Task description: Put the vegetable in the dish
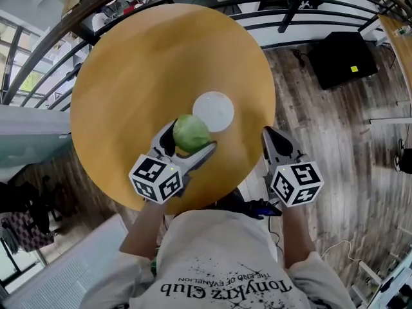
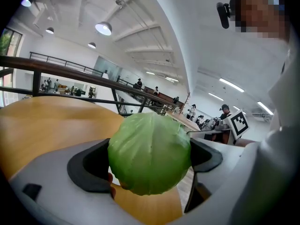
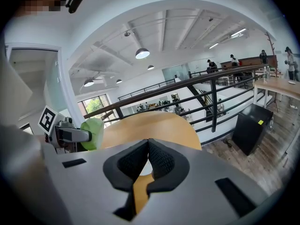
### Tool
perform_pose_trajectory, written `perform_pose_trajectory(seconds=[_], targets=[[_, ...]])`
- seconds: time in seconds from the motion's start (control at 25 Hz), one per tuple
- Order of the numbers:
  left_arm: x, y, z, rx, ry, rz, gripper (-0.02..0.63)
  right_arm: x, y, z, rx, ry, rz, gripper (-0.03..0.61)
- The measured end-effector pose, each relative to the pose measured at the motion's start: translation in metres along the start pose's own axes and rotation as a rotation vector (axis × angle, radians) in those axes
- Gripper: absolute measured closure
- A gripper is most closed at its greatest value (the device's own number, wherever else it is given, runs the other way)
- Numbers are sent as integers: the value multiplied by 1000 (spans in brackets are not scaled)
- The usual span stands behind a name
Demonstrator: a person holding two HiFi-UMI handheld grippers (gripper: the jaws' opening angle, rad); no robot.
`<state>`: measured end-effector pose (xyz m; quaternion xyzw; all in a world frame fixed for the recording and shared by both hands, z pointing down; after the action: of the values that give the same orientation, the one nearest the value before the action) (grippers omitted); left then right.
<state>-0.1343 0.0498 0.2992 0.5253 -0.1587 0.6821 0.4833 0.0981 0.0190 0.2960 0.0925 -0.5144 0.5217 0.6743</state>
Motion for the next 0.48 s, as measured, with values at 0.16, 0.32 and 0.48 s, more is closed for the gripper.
perform_pose_trajectory(seconds=[0.16,0.32,0.48], targets=[[0,12,17,-4,29,33,120,-1,-12,14,9,12,7,554],[2,26,33,-2,54,44,120,-6,-21,27,20,14,13,554],[13,38,47,-5,80,38,120,-5,-29,37,27,16,20,554]])
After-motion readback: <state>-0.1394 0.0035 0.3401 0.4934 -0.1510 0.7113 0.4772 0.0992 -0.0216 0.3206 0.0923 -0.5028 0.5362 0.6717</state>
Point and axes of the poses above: the fingertips, and each gripper's own axes: z forward along the fingers, y to its left, x out of its underside, the point moved 6 cm from there along -z, backward along the fingers, and after that the axes turned 8 degrees about z, right-handed, at the moved point
